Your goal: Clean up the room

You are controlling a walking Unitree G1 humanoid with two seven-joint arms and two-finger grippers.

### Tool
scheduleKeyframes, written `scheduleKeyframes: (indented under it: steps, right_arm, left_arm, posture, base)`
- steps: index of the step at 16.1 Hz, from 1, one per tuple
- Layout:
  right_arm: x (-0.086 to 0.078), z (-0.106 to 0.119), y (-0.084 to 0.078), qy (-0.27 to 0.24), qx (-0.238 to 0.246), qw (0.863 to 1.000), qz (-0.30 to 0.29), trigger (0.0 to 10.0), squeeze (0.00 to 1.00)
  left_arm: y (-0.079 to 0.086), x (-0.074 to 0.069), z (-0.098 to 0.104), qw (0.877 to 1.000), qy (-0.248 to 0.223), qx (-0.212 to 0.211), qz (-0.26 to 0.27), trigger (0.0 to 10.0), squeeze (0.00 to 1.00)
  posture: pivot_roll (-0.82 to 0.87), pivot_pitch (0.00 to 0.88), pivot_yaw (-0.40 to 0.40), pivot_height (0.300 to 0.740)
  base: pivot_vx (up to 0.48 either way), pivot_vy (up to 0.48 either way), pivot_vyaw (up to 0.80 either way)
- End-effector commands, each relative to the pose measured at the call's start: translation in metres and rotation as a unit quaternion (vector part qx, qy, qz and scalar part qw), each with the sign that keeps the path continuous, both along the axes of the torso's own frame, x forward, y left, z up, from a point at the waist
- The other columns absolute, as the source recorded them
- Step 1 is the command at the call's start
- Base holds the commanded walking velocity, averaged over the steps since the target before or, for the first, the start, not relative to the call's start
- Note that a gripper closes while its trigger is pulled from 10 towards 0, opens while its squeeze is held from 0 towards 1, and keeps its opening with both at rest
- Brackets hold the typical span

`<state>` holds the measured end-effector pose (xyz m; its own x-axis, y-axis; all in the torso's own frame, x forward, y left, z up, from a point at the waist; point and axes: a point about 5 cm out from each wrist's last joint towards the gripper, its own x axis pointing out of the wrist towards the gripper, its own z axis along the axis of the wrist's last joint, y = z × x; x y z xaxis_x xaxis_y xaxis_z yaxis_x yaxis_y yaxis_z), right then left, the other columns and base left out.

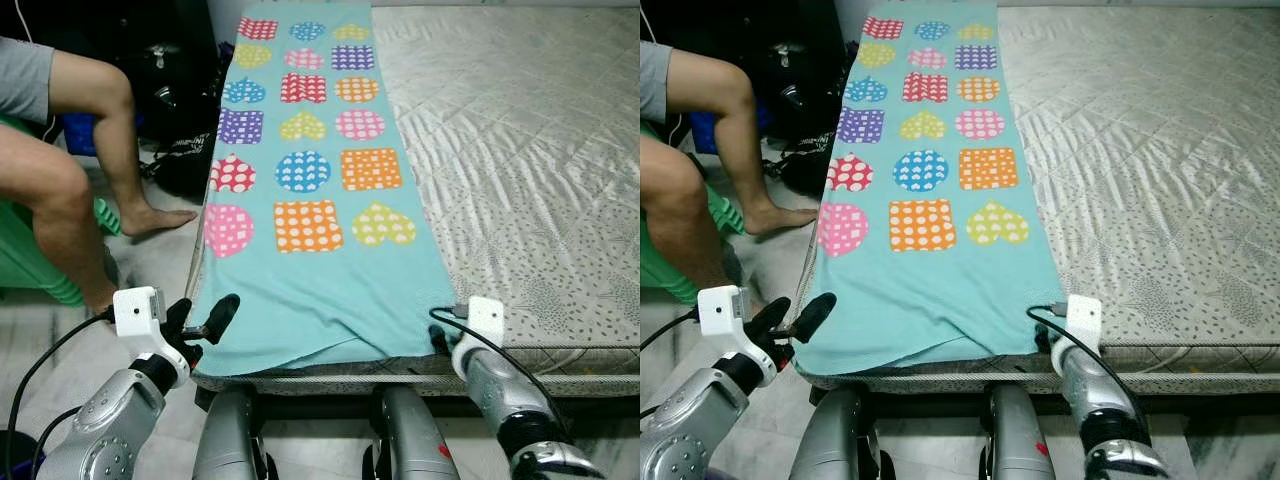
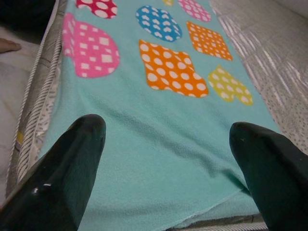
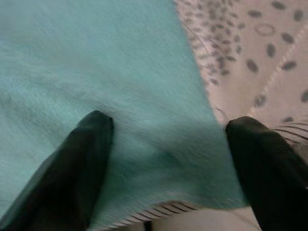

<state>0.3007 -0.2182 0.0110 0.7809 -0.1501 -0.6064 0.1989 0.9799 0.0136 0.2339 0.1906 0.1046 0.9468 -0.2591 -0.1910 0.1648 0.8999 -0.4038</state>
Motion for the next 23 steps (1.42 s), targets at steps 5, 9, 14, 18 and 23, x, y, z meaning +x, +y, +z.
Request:
scheduleKeyframes:
  steps: [5,9,14,18,23]
  right_arm:
    - [-0.035,-0.010,-0.060,0.039,-0.067,0.997,-0.017,10.0,0.69]
    - [-0.037,0.008,-0.084,0.012,-0.130,0.991,0.009,10.0,0.00]
    - [-0.006,0.056,-0.055,-0.145,-0.123,0.981,0.035,10.0,0.00]
    - [0.014,0.094,-0.021,-0.258,-0.083,0.962,0.023,10.0,0.00]
    - [0.023,0.116,0.010,-0.320,-0.017,0.947,0.040,10.0,0.00]
  left_arm:
    - [0.002,-0.005,-0.004,1.000,0.015,0.002,0.009,10.0,0.00]
    - [0.002,0.001,-0.004,1.000,0.011,0.001,0.007,10.0,0.00]
    - [0.004,0.006,0.000,1.000,-0.006,0.011,0.015,10.0,0.00]
    - [0.008,0.016,0.004,0.998,-0.026,0.029,0.046,10.0,0.00]
    - [0.008,0.027,0.005,0.997,-0.042,0.026,0.052,10.0,0.00]
  posture:
    - [0.07,0.203,0.014,0.587]
    - [0.05,0.185,0.014,0.587]
    - [0.04,0.140,0.007,0.587]
    - [0.03,0.093,0.005,0.587]
    - [0.01,0.006,0.002,0.587]
  base:
    - [0.000,0.000,0.00]
    - [0.000,0.000,0.00]
    - [0.000,0.000,0.00]
    - [0.000,0.000,0.00]
    - [0.000,0.000,0.00]
